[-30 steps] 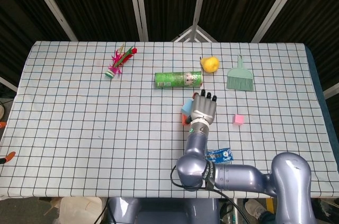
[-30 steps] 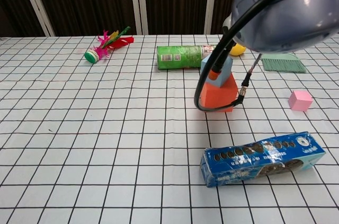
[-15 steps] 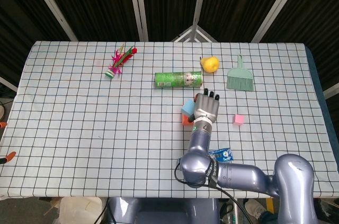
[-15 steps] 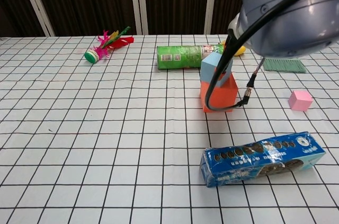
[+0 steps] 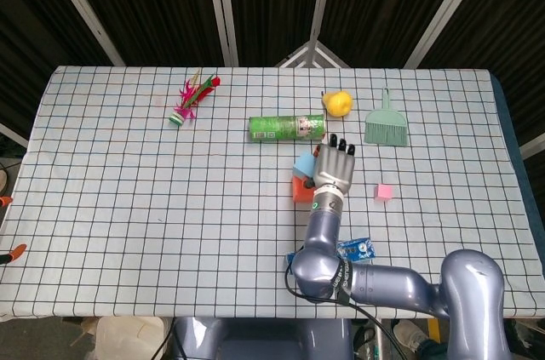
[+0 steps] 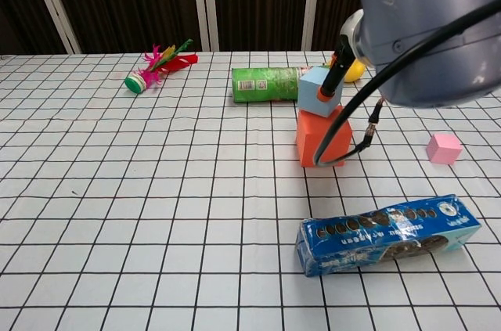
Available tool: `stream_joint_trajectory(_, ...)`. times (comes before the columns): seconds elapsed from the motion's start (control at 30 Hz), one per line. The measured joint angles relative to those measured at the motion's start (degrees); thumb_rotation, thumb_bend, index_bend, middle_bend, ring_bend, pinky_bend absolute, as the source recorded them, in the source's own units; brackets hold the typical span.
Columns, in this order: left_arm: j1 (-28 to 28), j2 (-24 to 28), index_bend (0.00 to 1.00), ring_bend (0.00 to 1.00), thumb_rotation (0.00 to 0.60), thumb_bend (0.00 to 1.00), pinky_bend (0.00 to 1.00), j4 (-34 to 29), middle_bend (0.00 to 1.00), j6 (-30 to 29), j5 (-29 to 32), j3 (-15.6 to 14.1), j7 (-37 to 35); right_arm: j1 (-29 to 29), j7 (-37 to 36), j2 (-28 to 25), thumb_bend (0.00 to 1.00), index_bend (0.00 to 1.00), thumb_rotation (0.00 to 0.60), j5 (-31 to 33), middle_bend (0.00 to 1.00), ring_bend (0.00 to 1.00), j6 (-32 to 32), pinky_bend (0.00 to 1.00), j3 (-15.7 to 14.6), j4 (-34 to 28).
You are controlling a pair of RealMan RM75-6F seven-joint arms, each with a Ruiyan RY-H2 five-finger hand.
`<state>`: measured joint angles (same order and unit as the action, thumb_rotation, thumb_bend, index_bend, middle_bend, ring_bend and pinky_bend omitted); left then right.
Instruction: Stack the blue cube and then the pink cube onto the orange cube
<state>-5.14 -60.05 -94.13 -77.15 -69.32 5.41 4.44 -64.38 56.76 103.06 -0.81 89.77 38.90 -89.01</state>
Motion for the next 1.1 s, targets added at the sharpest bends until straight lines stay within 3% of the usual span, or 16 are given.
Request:
stream_joint_trajectory(0.3,-0.20,-0.10,0.21,0.00,0.600,0.20,0.02,-0.06,0.01,0.27,0.14,0.05,0.18,2.15,0.30,-2.82,0.37,0.43,0.600,0.16,0.07,0.03,-1.41,0.00,0.45,-5.31)
stream_joint_trajectory(0.6,0.20,0.12,0.21,0.00,0.600,0.20,0.02,-0.38,0.01,-0.64,-0.55,-0.07,-0.28,3.79,2.05,-6.44,0.38,0.43,0.600,-1.48,0.07,0.02,-2.66,0.00,-2.09,-14.27)
stream_joint_trajectory(0.83,0.24,0.01,0.21,0.00,0.600,0.20,0.02,-0.70,0.01,-0.83,-0.67,-0.19,0.50,8.21,-2.78,-10.95,0.40,0.43,0.600,-9.62,0.07,0.03,-13.49,0.00,-7.74,-18.20)
stream_joint_trajectory(1.1,0.22,-0.42,0.21,0.00,0.600,0.20,0.02,-0.90,0.01,-1.19,0.13,-0.01,1.99,10.93,-11.53,-17.41,0.41,0.43,0.600,-16.80,0.07,0.03,-27.99,0.00,-11.26,-17.11)
